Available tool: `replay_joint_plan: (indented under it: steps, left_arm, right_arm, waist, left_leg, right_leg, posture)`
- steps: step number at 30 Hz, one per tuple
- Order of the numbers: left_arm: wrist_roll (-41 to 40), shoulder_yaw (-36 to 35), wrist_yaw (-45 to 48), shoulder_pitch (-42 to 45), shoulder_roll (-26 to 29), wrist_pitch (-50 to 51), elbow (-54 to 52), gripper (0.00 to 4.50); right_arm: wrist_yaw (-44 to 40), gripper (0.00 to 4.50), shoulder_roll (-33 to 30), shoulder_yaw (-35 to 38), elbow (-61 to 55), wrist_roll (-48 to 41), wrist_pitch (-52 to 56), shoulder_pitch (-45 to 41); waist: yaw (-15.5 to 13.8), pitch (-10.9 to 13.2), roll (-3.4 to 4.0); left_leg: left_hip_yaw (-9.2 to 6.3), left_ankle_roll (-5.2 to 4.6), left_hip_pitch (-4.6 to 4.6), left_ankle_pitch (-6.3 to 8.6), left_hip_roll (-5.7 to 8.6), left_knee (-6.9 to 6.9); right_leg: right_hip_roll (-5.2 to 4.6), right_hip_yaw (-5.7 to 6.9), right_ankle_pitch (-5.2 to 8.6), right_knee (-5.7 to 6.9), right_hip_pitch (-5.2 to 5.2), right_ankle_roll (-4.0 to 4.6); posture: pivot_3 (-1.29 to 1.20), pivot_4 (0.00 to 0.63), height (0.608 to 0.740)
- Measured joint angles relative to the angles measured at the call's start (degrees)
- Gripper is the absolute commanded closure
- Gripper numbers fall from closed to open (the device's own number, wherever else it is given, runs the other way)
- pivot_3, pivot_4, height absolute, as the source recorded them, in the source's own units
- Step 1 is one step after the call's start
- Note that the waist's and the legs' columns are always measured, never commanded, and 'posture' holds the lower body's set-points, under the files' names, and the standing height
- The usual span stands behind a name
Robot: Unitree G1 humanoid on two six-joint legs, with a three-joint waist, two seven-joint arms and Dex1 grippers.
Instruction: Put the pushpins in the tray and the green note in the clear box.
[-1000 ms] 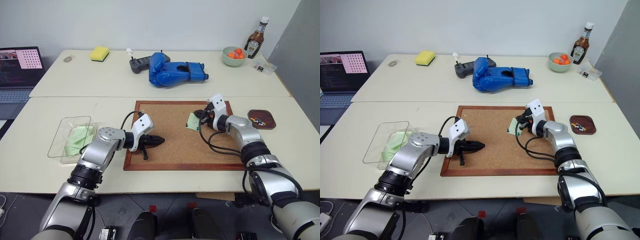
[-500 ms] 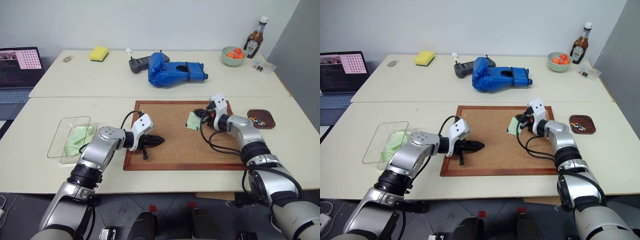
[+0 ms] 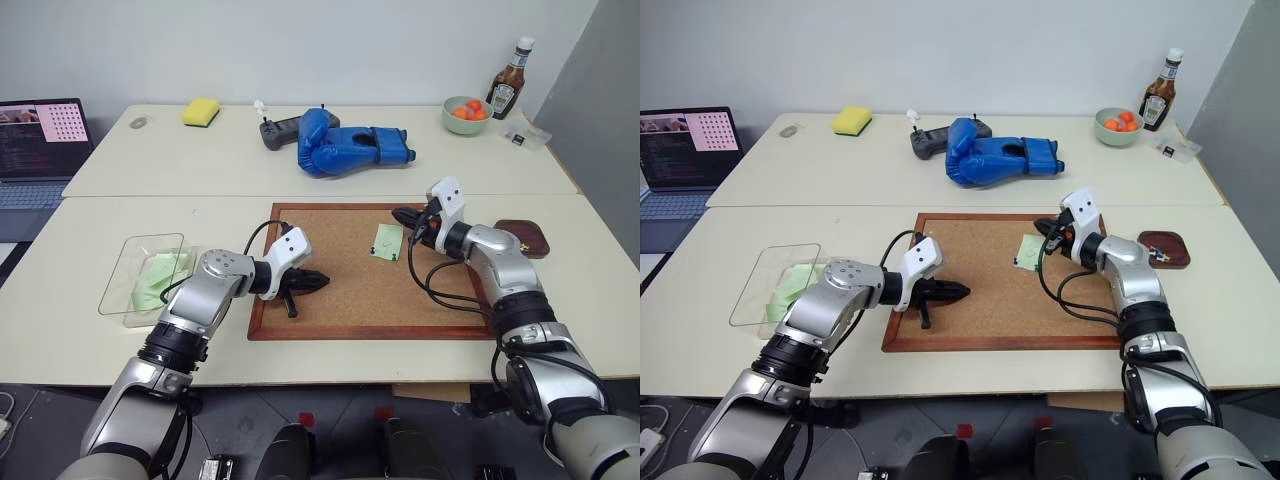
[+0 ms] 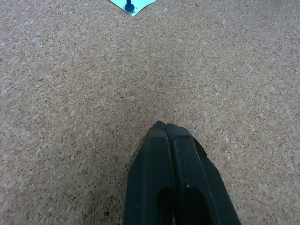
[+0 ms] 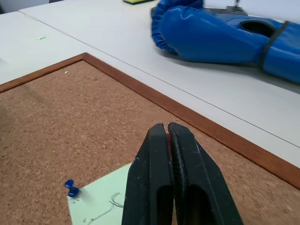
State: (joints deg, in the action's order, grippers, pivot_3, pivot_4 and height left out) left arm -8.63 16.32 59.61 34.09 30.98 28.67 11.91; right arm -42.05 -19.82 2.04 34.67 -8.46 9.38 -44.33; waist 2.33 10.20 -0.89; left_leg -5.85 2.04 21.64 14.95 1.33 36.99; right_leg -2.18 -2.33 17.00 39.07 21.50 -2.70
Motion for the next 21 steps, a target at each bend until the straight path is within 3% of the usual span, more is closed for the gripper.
replay_joint_plan:
  steps: [9, 14, 21]
  left_arm:
    - [0.0, 0.6, -0.3, -0.8, -0.4, 1.3, -1.3, 4.50]
    - [0.3, 0.4, -0.6, -0.8, -0.1, 1.8, -0.9, 4.50]
    - [0.3, 0.4, -0.9, -1.1, -0.3, 2.0, -1.1, 4.50]
  right_arm:
    - [14.9, 4.47, -11.1, 12.6, -16.0, -0.1, 14.3, 6.6]
    - [17.5, 4.47, -15.3, 17.8, -13.8, -1.8, 20.4, 7.9]
    - [17.1, 4.47, -15.1, 18.2, -3.9, -4.0, 22.4, 6.6]
  waist:
    - [-0.5, -0.2, 0.28]
    - [-0.3, -0.4, 0.63]
    - [-0.2, -0.4, 0.66]
  left_leg:
    - [0.00, -0.01, 0.10, 0.01, 0.06, -0.03]
    - [0.24, -0.04, -0.14, 0.01, 0.04, -0.03]
    - [0.35, -0.05, -0.22, 0.01, 0.03, -0.04]
  right_leg:
    - [-0.04, -0.02, 0.01, -0.11, 0.00, 0.01]
    - [-0.03, -0.17, 0.01, -0.10, -0.19, -0.01]
    - [0.00, -0.18, 0.02, -0.10, -0.27, -0.01]
  posture:
    - [0.00, 0.150, 0.740]
    - [0.00, 0.150, 0.740]
    - [0.00, 0.150, 0.740]
